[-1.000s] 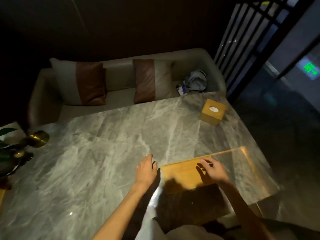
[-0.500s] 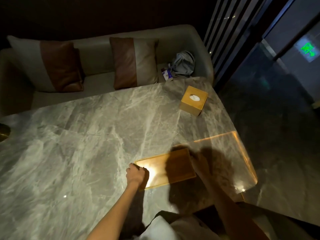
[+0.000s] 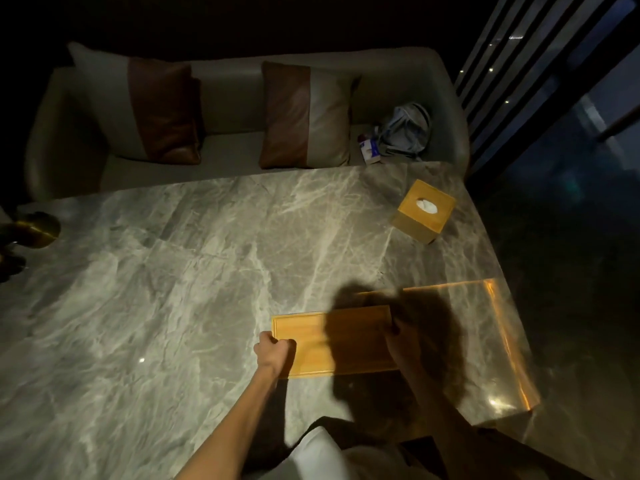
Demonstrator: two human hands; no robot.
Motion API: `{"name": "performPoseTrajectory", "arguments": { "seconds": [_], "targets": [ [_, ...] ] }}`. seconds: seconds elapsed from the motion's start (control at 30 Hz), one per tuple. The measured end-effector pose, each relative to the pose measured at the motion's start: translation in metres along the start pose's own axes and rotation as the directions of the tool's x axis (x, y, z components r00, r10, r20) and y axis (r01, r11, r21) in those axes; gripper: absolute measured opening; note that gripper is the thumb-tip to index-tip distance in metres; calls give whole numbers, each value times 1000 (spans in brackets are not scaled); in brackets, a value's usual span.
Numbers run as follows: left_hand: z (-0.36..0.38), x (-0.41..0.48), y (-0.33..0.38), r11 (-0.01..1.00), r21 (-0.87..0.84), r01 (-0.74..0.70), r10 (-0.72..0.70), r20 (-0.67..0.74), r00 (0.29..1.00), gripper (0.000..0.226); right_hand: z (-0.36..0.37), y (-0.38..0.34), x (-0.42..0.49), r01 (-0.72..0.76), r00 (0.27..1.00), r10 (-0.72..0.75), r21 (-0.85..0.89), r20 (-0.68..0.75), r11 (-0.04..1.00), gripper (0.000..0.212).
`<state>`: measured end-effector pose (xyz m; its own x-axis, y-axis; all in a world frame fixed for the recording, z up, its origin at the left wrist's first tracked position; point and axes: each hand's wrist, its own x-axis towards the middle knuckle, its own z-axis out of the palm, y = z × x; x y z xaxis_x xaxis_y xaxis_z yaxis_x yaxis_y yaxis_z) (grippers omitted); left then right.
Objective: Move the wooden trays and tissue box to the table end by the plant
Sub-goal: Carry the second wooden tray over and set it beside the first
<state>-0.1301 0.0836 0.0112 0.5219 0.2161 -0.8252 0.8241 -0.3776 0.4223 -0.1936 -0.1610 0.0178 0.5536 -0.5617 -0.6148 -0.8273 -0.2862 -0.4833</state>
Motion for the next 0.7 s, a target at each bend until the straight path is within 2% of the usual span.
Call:
{"name": "performPoseTrajectory", "arguments": {
  "seconds": [0.17, 0.27, 0.37, 0.43, 0.53, 0.6, 0.7],
  "targets": [
    [-72, 7, 7, 980, -176, -90, 80, -60, 995, 46, 33, -55, -12, 66, 990, -69, 32, 119, 997, 41],
    [-132, 17, 13, 959, -220, -176, 156, -102, 982, 55, 61, -99, -24, 128, 975, -125, -4, 186, 992, 30],
    [-201, 34, 17, 941, -246, -231, 197, -157, 968, 61, 94, -145, -46, 136, 961, -139, 26, 241, 990, 41],
    [-240, 41, 13, 934, -279, -223, 134, -303, 944, 70, 125, -175, -72, 114, 952, -133, 83, 276, 990, 47],
    [-279, 36, -2, 909, -392, -139, -70, -473, 879, 84, 186, -209, -124, 45, 945, -85, 131, 317, 990, 43],
    [-296, 35, -21, 863, -483, -147, -122, -481, 868, 87, 230, -223, -165, -32, 931, -34, 174, 364, 984, 42],
    [-318, 41, -55, 802, -554, -224, -23, -402, 915, 78, 295, -237, -221, -121, 909, 1, 262, 418, 957, 38]
  ]
}}
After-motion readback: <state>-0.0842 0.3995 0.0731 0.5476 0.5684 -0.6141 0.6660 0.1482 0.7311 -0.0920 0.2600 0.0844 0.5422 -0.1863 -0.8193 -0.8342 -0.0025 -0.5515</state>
